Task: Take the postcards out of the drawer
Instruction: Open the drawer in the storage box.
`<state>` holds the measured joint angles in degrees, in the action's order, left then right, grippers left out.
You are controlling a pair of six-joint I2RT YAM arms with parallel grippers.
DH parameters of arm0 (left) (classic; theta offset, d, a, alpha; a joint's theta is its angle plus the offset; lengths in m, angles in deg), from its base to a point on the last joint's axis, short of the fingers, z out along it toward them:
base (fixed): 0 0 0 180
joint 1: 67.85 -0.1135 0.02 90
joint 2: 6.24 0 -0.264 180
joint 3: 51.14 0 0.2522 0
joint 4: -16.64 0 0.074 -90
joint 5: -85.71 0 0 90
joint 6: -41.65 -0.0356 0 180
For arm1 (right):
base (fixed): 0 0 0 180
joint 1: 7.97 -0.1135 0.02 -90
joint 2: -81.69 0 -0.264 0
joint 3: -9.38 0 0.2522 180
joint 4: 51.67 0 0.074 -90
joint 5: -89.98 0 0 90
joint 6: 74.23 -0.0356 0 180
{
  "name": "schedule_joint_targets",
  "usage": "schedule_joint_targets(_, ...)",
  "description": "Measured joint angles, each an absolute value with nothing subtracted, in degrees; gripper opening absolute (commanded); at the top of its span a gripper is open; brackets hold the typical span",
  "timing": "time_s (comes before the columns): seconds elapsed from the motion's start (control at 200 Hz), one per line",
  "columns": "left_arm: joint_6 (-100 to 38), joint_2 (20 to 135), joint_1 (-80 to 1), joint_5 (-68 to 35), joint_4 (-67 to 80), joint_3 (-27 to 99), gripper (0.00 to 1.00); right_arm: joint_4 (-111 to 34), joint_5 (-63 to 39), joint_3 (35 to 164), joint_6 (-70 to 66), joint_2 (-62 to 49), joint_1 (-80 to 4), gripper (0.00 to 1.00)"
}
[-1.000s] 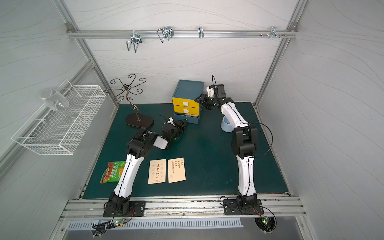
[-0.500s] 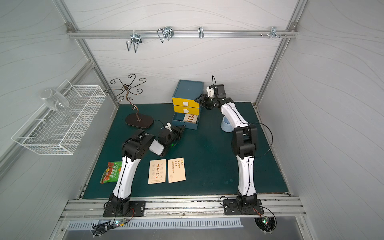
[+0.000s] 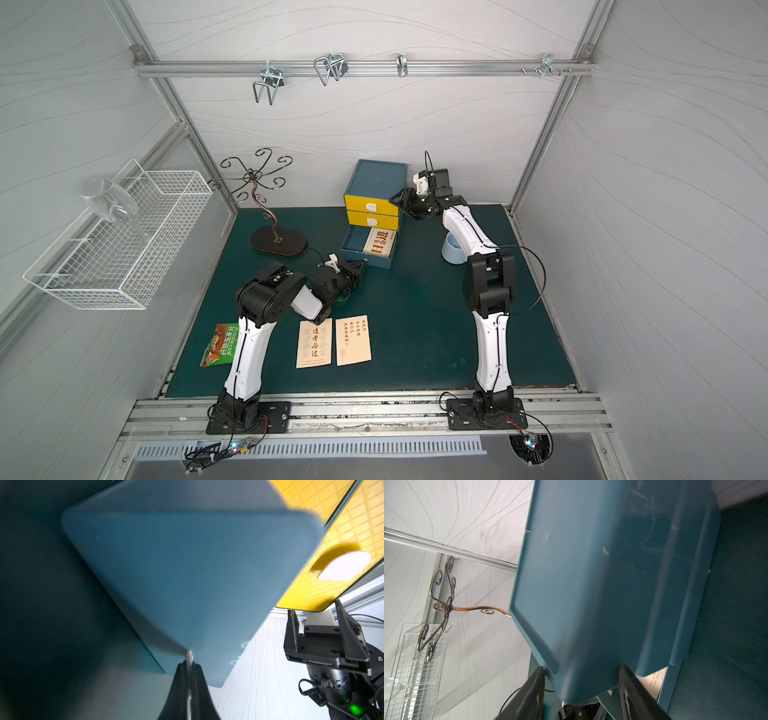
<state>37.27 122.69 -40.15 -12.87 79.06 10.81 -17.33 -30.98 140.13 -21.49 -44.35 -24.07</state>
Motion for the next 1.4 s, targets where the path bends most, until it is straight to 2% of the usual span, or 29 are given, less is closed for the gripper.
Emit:
schedule_joint_targets(0.62, 37.34, 121.09, -38.79, -12.21, 79.93, 7.11, 0.00, -18.20, -31.13, 139.19, -21.99, -43.98, -24.07, 0.58)
schedule_joint_targets(0.79, 37.42, 120.81, -38.79, -12.21, 79.69, 6.96, 0.21, -18.38, -31.09, 138.97, -21.99, -43.87, -24.07, 0.58)
schedule_joint_targets(1.066, 35.52, 115.82, -38.70, -12.30, 76.72, 4.36, 0.46, -18.38, -30.95, 138.82, -21.99, -43.80, -24.05, 0.60)
schedule_joint_targets(1.396, 31.22, 106.95, -38.75, -12.78, 71.21, 1.91, 0.51, -18.20, -30.91, 138.67, -21.92, -43.71, -23.76, 0.62)
